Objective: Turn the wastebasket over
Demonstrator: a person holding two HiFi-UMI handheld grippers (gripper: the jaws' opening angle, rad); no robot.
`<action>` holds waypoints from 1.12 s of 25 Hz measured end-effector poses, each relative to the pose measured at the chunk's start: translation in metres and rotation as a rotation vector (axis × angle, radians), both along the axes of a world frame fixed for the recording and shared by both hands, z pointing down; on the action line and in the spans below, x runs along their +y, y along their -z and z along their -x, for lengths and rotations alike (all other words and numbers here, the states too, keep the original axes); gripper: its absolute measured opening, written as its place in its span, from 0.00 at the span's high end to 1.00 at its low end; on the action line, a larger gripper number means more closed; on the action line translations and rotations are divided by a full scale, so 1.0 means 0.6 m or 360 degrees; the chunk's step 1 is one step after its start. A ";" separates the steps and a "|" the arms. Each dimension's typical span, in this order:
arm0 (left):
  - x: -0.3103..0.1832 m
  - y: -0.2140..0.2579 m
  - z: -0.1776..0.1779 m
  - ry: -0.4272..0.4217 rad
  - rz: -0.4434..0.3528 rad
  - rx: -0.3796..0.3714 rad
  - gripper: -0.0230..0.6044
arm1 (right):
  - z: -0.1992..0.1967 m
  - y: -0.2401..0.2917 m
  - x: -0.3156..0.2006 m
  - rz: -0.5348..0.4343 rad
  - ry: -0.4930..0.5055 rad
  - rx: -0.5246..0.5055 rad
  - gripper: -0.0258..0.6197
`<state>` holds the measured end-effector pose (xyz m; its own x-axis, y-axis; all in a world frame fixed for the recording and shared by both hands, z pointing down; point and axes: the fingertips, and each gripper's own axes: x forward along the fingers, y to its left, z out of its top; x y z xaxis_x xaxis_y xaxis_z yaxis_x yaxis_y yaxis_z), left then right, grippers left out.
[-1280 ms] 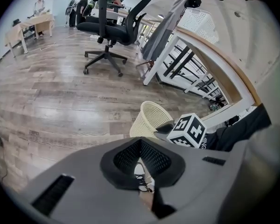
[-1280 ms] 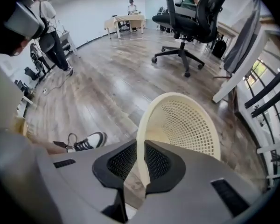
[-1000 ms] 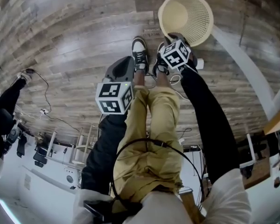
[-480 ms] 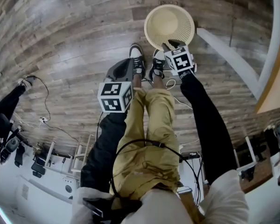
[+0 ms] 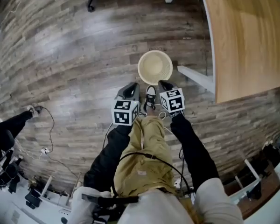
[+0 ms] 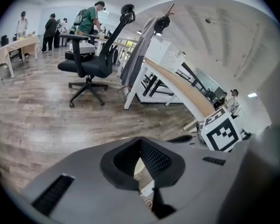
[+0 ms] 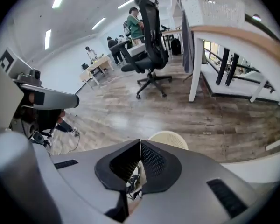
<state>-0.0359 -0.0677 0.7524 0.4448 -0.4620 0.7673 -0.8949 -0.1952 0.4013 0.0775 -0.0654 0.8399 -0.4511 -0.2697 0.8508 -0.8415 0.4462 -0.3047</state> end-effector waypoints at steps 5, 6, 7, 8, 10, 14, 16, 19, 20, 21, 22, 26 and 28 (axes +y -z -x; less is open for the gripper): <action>-0.043 0.150 -0.027 -0.0052 -0.0189 0.0030 0.96 | 0.011 0.190 -0.031 -0.0206 -0.0032 -0.0098 0.93; -0.053 0.177 -0.034 -0.0073 -0.0233 0.0040 0.96 | 0.010 0.225 -0.040 -0.0261 -0.0036 -0.0112 0.93; -0.059 0.203 -0.040 -0.0094 -0.0270 0.0049 0.96 | 0.009 0.259 -0.045 -0.0310 -0.0041 -0.0124 0.93; -0.062 0.228 -0.045 -0.0114 -0.0302 0.0054 0.96 | 0.006 0.292 -0.047 -0.0352 -0.0046 -0.0137 0.93; -0.064 0.275 -0.053 -0.0141 -0.0359 0.0058 0.96 | -0.001 0.353 -0.045 -0.0427 -0.0057 -0.0163 0.93; -0.063 0.362 -0.067 -0.0145 -0.0464 0.0080 0.96 | -0.019 0.462 -0.035 -0.0563 -0.0142 -0.0220 0.93; -0.068 0.407 -0.076 -0.0134 -0.0523 0.0101 0.96 | -0.029 0.511 -0.037 -0.0626 -0.0205 -0.0242 0.93; -0.086 0.482 -0.094 -0.0139 -0.0652 0.0129 0.96 | -0.032 0.588 -0.049 -0.0742 -0.0238 -0.0269 0.93; -0.088 0.507 -0.100 -0.0144 -0.0695 0.0136 0.96 | -0.029 0.616 -0.051 -0.0791 -0.0225 -0.0277 0.93; -0.089 0.531 -0.105 -0.0149 -0.0737 0.0143 0.96 | -0.026 0.644 -0.052 -0.0845 -0.0207 -0.0282 0.93; -0.091 0.555 -0.109 -0.0153 -0.0780 0.0149 0.96 | -0.023 0.673 -0.055 -0.0902 -0.0192 -0.0287 0.93; -0.109 0.640 -0.128 -0.0168 -0.0947 0.0192 0.96 | -0.027 0.784 -0.083 -0.1118 -0.0197 -0.0310 0.93; -0.116 0.678 -0.132 -0.0179 -0.1021 0.0210 0.96 | -0.028 0.836 -0.092 -0.1219 -0.0202 -0.0314 0.93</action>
